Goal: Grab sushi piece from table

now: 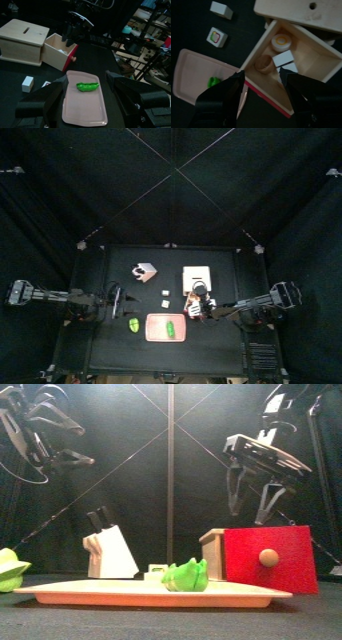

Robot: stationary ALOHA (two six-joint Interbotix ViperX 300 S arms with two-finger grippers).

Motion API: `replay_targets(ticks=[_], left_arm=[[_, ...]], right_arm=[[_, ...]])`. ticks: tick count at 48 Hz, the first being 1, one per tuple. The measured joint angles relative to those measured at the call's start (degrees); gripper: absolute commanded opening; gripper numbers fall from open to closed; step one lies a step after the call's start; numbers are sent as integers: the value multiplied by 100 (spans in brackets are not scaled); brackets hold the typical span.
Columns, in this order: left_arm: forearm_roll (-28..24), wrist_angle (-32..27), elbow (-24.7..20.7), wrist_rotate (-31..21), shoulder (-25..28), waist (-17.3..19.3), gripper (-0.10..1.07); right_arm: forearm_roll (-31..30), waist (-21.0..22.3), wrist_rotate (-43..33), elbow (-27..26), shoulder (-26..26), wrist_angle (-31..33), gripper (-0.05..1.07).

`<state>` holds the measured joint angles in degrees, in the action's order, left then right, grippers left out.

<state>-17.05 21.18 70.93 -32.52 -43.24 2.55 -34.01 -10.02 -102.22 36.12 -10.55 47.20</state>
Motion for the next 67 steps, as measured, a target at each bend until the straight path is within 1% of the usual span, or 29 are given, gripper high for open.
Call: replay_targets(ticks=[7,17,20,26,34,39,50,58,67], left_arm=[[0,0,0,0,0,9,94],[0,0,0,9,0,53,94],[0,0,0,9,0,53,94],[0,0,0,0,0,62,94],[0,0,35,0,-9,62,94],[0,0,35,0,-9,62,94],[0,0,35,0,0,62,94],[0,0,35,0,0,62,94],[0,0,35,0,-9,62,94]], right_arm=[[-325,9,9,-211,105,-527,90],[-1107,141,9,-501,475,-1310,90],[-1345,229,0,-571,606,-1503,90],[-1626,536,9,-677,896,-1767,89],[-1960,958,9,-817,1266,-2030,89],[-2215,1099,18,-949,1494,-2145,89],[-2558,1195,18,-1187,1942,-2206,89],[-2619,1318,18,-1257,2224,-2215,89],[-2654,1433,62,-1354,2426,-2215,89]])
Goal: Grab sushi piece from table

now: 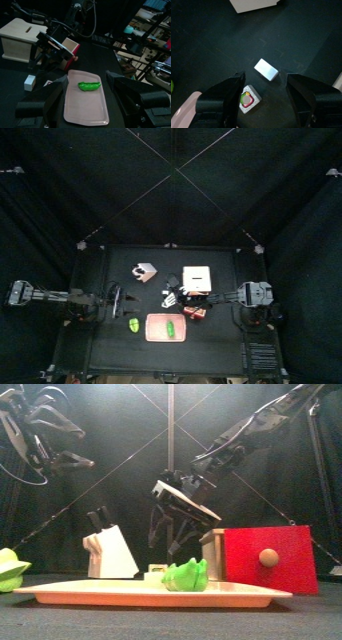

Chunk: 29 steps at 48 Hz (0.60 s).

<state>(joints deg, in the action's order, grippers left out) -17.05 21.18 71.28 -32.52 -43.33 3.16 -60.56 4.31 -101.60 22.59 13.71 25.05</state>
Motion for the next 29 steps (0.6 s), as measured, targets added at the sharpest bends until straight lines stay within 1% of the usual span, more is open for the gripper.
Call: replay_targets(ticks=[20,29], left_arm=[[0,0,9,0,9,9,94],[0,0,9,0,9,9,95]], right_arm=[[-97,62,0,-193,352,-18,89],[-88,79,0,-220,422,26,89]])
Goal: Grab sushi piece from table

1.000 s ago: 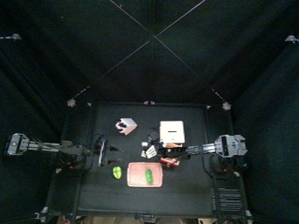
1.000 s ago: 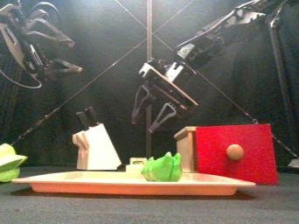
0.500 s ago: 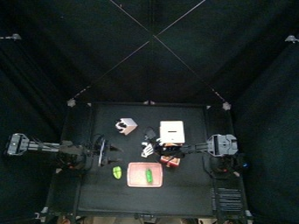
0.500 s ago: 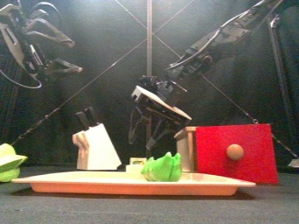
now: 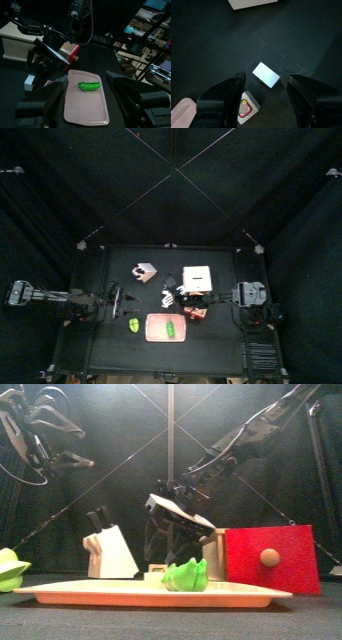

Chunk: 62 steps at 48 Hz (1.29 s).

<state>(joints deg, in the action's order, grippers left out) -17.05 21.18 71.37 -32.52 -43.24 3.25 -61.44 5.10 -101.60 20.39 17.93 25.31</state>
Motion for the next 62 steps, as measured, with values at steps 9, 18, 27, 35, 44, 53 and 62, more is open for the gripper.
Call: replay_targets(ticks=[9,18,27,35,44,53,62], left_arm=[[0,0,0,0,0,0,94],[0,-9,9,9,0,9,94],[0,0,9,9,0,18,94],[0,0,9,9,0,18,94],[0,0,9,9,0,18,94],[0,0,9,0,-9,18,94],[0,0,9,9,0,18,94]], right_arm=[[44,9,0,-35,18,26,89],[325,62,-9,-149,18,18,89],[598,97,-9,-483,18,246,89],[844,79,264,-853,18,1090,89],[1591,53,1433,-1160,18,1380,89],[3015,70,3111,-1222,26,1292,89],[3331,132,3586,-1222,132,1274,89]])
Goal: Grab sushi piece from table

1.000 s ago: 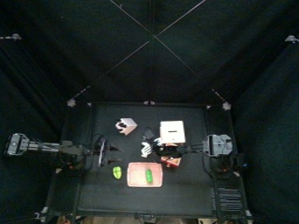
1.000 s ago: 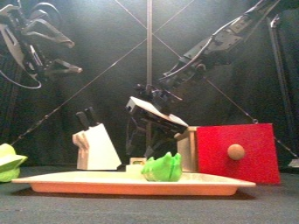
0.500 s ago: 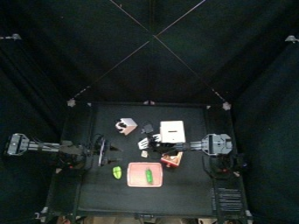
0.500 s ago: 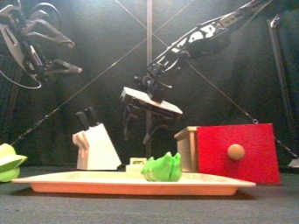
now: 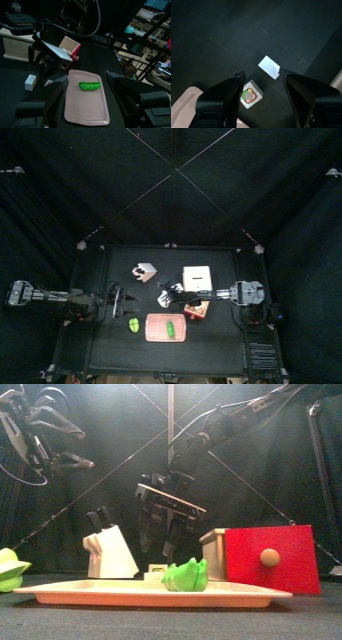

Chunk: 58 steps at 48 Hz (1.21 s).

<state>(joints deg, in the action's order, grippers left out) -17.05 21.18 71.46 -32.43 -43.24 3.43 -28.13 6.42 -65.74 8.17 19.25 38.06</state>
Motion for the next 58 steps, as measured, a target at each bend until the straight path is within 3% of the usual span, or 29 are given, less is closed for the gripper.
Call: replay_targets(ticks=[20,58], left_arm=[[0,0,0,0,-9,9,94],[0,0,0,-9,-9,9,94]], right_arm=[[-360,132,53,0,185,26,89],[-123,123,325,0,431,18,89]])
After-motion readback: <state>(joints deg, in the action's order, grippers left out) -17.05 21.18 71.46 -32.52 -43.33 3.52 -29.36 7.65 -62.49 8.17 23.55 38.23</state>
